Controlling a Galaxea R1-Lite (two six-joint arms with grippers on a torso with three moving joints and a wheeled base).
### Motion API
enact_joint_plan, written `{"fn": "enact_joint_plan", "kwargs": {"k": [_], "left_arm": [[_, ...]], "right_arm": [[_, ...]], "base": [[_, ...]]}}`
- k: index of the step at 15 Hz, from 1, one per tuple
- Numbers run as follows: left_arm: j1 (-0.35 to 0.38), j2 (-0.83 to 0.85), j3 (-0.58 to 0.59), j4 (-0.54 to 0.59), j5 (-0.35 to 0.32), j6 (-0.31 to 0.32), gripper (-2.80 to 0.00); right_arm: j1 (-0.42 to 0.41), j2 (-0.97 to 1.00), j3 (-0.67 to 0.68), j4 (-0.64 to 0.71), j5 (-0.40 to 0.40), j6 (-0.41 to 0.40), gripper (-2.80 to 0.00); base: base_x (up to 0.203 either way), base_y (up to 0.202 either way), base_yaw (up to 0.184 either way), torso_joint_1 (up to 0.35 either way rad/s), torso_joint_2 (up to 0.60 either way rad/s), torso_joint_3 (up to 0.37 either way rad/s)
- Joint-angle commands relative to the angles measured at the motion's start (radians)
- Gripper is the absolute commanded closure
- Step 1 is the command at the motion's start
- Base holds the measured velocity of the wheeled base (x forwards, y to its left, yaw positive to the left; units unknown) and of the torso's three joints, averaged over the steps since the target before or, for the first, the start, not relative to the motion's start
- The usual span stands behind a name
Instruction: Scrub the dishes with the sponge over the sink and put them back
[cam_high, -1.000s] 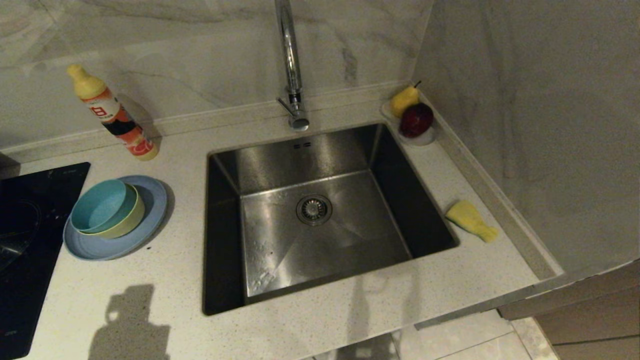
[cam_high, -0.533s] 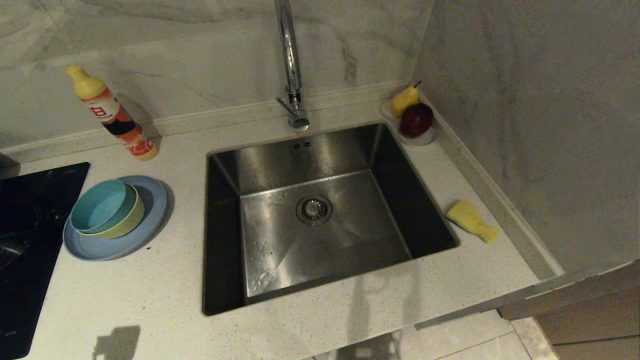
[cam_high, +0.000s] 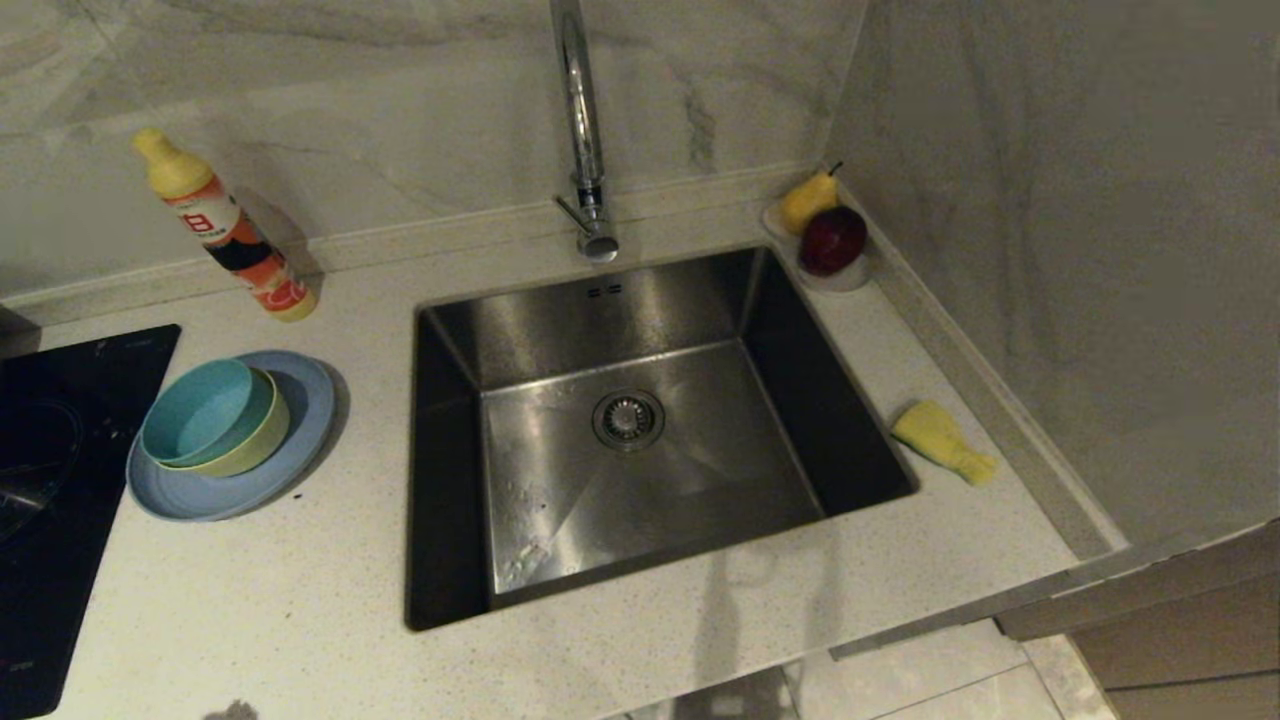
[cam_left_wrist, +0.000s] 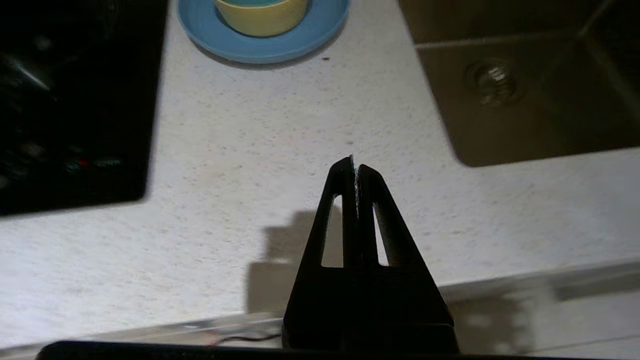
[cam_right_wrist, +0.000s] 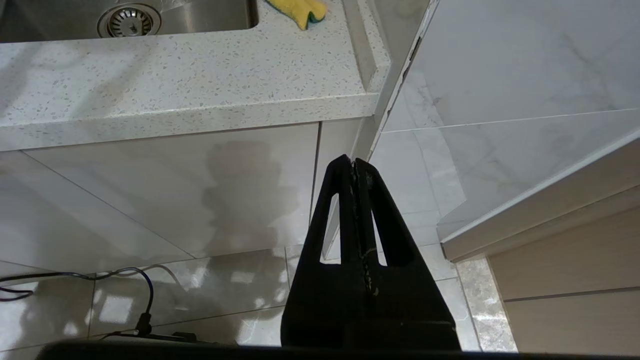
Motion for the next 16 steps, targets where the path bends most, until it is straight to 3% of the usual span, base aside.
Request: {"fn": "enact_joint_plan", "kwargs": {"k": [1,3,5,6,8,9,13,16], "left_arm": [[0.000,-0.017,0.013,-0.001,-0.015,-0.100,0.00],[0.000,-0.016,0.016,-0.001,-0.031,-0.143,0.00],[0.000,-0.015,0.019,0.004,-0.075,-0.237,0.00],[0.000,-0.014,0.019,0.004,-0.074,-0.215,0.00],[0.000,-0.015,0.028,0.000,-0.074,0.014,0.00],[0.000,-0.015,0.038,-0.007,-0.082,0.076,0.00],[0.000,-0.016,0.045,-0.018,-0.086,0.011,0.00],[0.000,-0.016,0.045,-0.018,-0.083,0.006,0.00]], "right_arm": [[0.000,0.001,0.000,0.000,0.001,-0.001,0.00],[0.000,0.001,0.000,0.000,0.001,-0.001,0.00],[0.000,0.001,0.000,0.000,0.001,-0.001,0.00],[0.000,0.000,0.000,0.000,0.001,-0.001,0.00],[0.000,0.000,0.000,0.000,0.001,-0.001,0.00],[0.000,0.001,0.000,0.000,0.001,-0.001,0.00],[0.000,0.000,0.000,0.002,0.001,-0.001,0.00],[0.000,0.003,0.000,0.000,-0.003,0.022,0.00]], "base": [[0.000,0.000,0.000,0.000,0.00,0.000],[0.000,0.000,0.000,0.000,0.00,0.000],[0.000,0.000,0.000,0.000,0.00,0.000],[0.000,0.000,0.000,0.000,0.00,0.000],[0.000,0.000,0.000,0.000,0.00,0.000],[0.000,0.000,0.000,0.000,0.00,0.000],[0.000,0.000,0.000,0.000,0.00,0.000],[0.000,0.000,0.000,0.000,0.00,0.000]]}}
